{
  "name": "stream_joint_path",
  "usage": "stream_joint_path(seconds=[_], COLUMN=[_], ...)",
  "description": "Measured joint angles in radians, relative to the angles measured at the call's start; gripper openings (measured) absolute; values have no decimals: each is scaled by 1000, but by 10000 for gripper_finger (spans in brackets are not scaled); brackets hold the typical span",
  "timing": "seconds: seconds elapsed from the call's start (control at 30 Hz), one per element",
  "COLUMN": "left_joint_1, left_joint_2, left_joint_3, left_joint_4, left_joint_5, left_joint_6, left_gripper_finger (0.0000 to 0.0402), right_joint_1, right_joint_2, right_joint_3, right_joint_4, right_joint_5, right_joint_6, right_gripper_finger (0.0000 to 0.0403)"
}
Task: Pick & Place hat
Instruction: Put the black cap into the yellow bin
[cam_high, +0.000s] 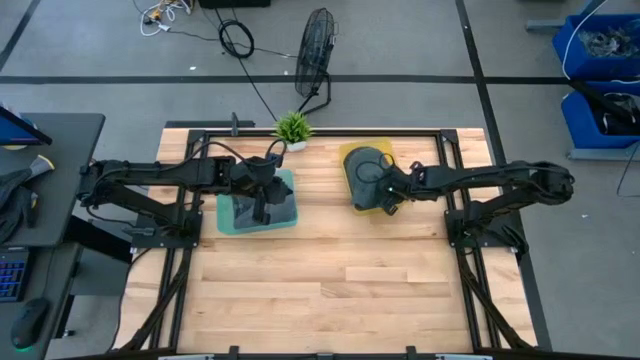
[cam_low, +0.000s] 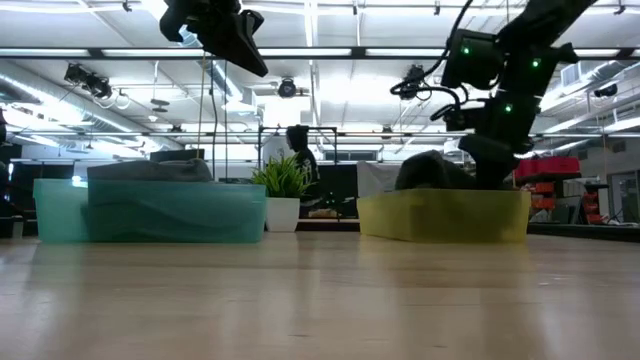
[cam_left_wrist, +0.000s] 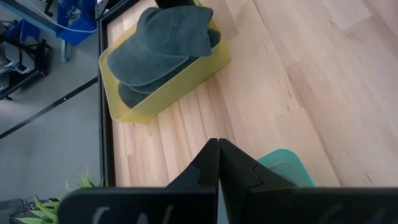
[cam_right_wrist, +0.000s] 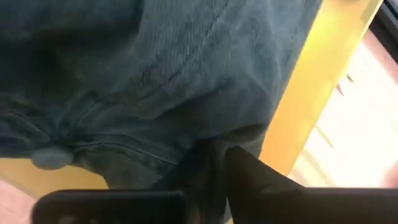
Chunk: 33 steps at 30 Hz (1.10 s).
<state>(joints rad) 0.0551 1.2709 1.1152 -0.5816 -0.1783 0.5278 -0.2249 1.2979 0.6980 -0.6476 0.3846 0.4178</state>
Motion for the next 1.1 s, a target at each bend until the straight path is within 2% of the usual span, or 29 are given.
stream_joint_path(seconds=[0.13, 0.33, 0.5, 0.57, 0.63, 0.73, 0.83, 0.97, 1.1], left_joint_1=[0, 0, 0, 0, 0, 0, 0, 0, 0], left_joint_2=[0, 0, 0, 0, 0, 0, 0, 0, 0], left_joint_3=[0, 0, 0, 0, 0, 0, 0, 0, 0], left_joint_4=[1, 1, 0, 0, 0, 0, 0, -21, -46], left_joint_5=[0, 0, 0, 0, 0, 0, 0, 0, 0], left_joint_6=[-1, -1, -2, -2, -2, -2, -2, -2, -2], left_gripper_finger=[7, 7, 7, 7, 7, 7, 7, 7, 7], right_joint_1=[0, -1, -1, 0, 0, 0, -13, -35, -55], right_joint_2=[-1, -3, -3, -4, -4, -2, 32, 111, 214], right_joint_3=[47, 236, 404, 449, 466, 438, 384, 323, 248], right_joint_4=[-47, -222, -383, -376, -298, -106, 16, 11, 9], right_joint_5=[24, 46, -97, -135, -126, -88, -88, -88, -87], right_joint_6=[-40, -110, -113, -113, -118, -183, -256, -253, -192], right_gripper_finger=[81, 128, 152, 155, 155, 137, 91, 13, 9])
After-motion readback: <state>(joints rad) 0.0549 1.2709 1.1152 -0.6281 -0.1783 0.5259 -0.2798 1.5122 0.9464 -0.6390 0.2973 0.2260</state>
